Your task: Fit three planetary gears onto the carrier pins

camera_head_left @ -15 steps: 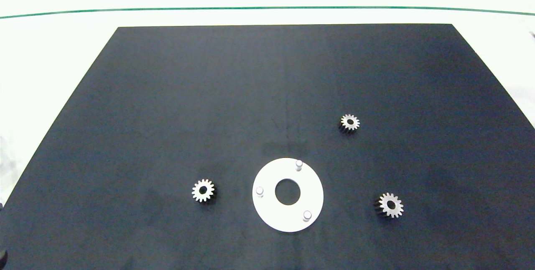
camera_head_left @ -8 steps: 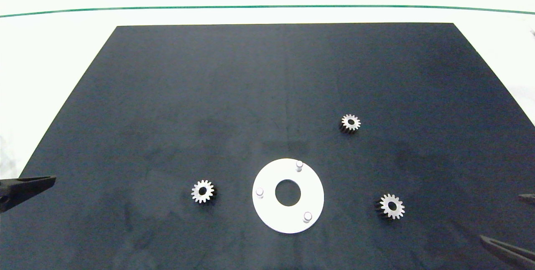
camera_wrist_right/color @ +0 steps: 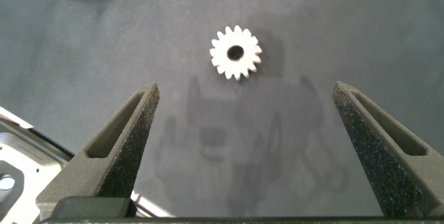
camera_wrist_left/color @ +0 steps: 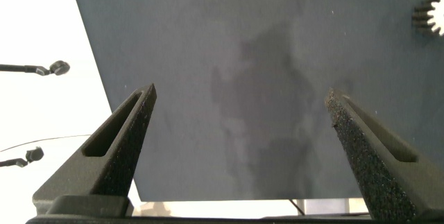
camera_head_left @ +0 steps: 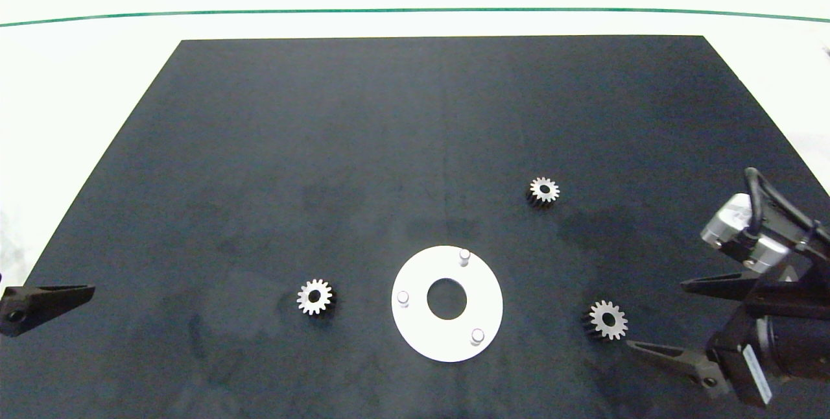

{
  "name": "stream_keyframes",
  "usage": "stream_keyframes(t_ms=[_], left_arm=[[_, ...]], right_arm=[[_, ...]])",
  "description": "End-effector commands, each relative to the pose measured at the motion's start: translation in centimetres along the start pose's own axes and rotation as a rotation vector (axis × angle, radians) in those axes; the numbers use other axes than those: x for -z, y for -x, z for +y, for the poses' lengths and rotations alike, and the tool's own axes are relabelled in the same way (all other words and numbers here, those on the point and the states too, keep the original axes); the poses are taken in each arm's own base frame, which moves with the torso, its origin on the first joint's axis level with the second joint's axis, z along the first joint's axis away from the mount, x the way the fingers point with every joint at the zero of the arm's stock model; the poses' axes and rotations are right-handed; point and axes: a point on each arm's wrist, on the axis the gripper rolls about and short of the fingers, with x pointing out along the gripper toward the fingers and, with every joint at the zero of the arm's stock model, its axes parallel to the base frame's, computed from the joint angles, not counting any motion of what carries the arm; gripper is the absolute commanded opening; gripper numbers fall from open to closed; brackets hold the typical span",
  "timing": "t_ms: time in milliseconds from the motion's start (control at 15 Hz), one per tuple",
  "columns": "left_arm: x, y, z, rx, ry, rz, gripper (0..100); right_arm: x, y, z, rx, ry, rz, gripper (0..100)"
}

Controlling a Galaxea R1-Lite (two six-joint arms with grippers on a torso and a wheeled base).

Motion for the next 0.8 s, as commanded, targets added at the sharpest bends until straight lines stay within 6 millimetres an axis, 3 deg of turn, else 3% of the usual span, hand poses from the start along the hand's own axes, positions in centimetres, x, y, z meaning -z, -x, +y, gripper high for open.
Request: stream_keyframes(t_ms=[67, 400, 800], left_arm=[[0.1, 0.4, 0.0, -0.005, 0.001, -0.010, 100], [0.2, 0.8, 0.0, -0.008, 0.002, -0.023, 100], [0.5, 1.6, 0.0, -0.003, 0.001, -0.008, 100]], right_arm=[[-1.0, -3.4, 0.9, -0.017, 0.044, 0.099, 100], [-1.3, -6.0, 1.4, 0.001, 0.071, 0.177, 100], [-1.6, -7.3, 1.5, 0.013, 0.082, 0.202, 99]])
